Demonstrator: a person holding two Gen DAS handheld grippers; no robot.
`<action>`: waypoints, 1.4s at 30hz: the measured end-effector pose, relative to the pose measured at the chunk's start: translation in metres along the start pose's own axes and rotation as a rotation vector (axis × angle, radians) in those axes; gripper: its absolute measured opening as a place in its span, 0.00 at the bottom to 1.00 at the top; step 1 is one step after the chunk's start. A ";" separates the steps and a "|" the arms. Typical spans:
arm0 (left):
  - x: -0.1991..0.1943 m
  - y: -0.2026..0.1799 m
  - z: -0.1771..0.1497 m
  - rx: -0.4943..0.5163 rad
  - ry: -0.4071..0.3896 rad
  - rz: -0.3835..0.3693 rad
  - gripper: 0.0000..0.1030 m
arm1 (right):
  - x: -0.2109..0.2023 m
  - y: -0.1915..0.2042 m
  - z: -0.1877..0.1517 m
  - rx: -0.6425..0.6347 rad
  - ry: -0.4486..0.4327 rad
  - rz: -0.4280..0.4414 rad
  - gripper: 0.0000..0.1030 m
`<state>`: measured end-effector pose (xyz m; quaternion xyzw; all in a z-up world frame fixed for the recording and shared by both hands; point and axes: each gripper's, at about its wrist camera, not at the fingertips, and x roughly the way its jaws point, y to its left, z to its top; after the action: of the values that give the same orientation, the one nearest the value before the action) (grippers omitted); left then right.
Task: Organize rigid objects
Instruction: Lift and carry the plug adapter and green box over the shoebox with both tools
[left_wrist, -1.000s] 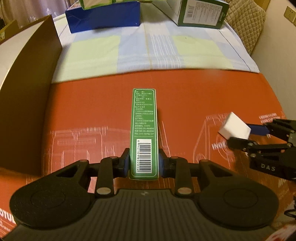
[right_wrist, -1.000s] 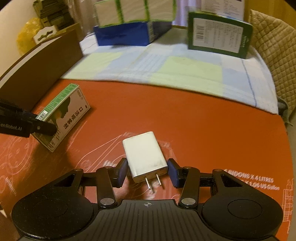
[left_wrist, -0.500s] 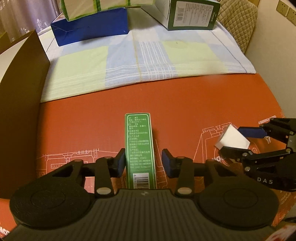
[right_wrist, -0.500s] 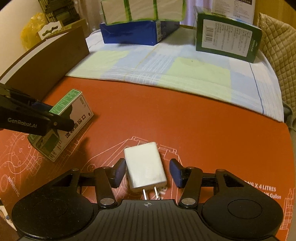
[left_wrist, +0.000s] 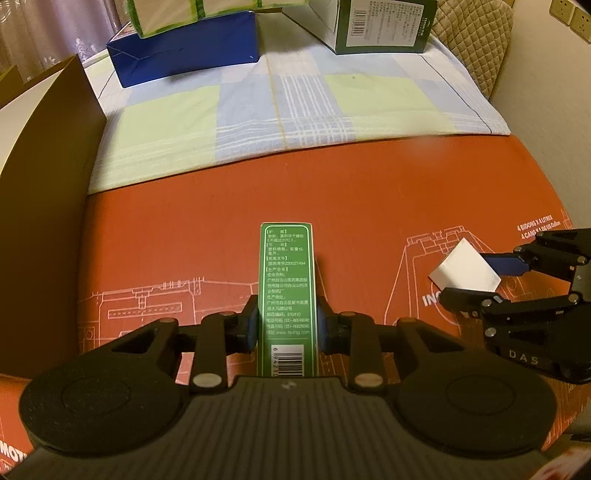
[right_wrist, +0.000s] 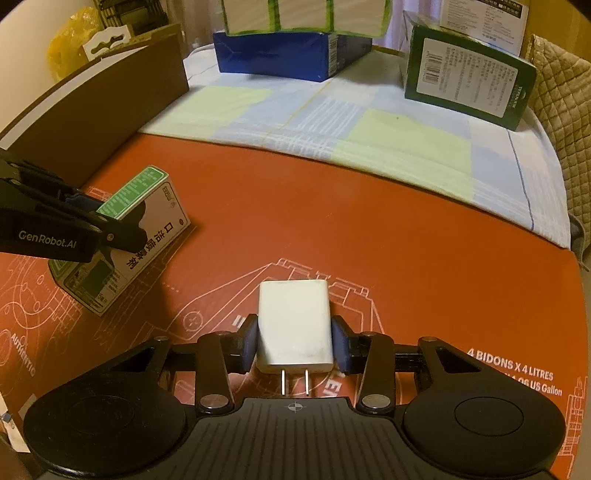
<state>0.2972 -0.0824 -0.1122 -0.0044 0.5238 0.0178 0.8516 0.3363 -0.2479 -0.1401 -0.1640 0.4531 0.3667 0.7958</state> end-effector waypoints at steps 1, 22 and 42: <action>-0.001 0.001 -0.002 -0.001 -0.002 -0.001 0.25 | -0.001 0.002 0.000 0.001 0.004 0.003 0.37; -0.107 0.067 -0.028 -0.075 -0.183 -0.060 0.25 | -0.049 0.085 0.038 0.032 -0.094 0.103 0.37; -0.172 0.233 -0.020 -0.170 -0.343 0.072 0.25 | -0.038 0.241 0.159 -0.043 -0.225 0.320 0.37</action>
<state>0.1933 0.1452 0.0351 -0.0546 0.3674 0.0929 0.9238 0.2433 -0.0071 -0.0063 -0.0648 0.3738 0.5141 0.7693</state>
